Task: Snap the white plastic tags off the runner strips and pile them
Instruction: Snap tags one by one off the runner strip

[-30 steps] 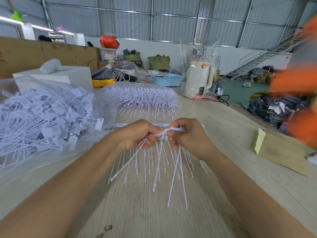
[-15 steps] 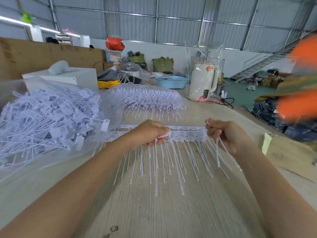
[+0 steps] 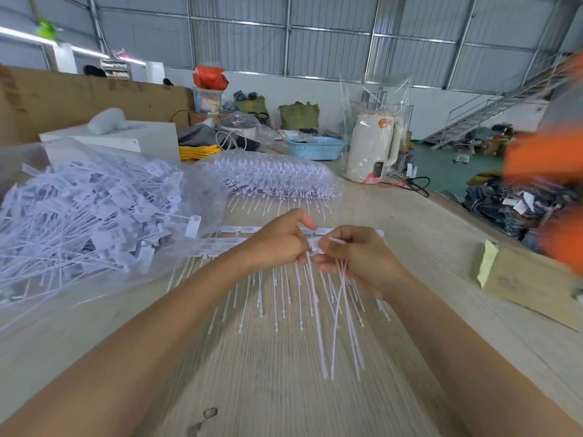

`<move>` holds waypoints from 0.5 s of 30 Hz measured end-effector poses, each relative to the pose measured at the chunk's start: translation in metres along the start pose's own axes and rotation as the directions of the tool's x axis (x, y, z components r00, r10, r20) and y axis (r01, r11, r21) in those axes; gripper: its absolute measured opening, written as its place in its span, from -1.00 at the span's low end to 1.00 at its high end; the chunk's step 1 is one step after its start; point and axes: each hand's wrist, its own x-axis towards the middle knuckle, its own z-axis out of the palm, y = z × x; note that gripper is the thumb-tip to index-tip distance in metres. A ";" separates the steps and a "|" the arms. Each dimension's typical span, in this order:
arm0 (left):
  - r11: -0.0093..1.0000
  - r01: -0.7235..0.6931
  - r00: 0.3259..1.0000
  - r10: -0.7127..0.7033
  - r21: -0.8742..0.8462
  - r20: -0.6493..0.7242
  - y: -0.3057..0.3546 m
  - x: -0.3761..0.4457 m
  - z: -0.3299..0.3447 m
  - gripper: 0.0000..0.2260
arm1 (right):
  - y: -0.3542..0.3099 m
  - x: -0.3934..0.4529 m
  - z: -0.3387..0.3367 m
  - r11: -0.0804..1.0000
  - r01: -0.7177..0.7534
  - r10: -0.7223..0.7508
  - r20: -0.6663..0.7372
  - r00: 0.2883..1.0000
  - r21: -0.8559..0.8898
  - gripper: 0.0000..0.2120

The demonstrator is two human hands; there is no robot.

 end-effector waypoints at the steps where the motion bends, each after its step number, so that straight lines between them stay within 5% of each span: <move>1: 0.996 0.014 1.000 -0.016 -0.083 -0.023 0.000 0.000 0.000 -0.83 | -0.001 0.001 -0.002 1.000 0.025 -0.025 -0.022 0.999 -0.003 -0.86; 3: 0.969 0.100 0.993 -0.110 -0.225 -0.034 0.002 0.000 -0.002 -0.96 | -0.002 0.003 -0.007 0.998 0.055 -0.054 -0.042 0.998 0.026 -0.87; 5: 0.959 0.171 0.985 -0.173 -0.226 0.008 0.001 -0.002 -0.005 -0.83 | -0.003 0.002 -0.009 0.997 0.067 -0.065 -0.030 0.997 0.049 -0.88; 15: 0.958 0.093 0.992 -0.113 -0.271 -0.057 0.002 -0.002 -0.001 -0.76 | 0.001 0.001 -0.004 0.993 0.058 -0.053 0.052 0.997 -0.107 -0.96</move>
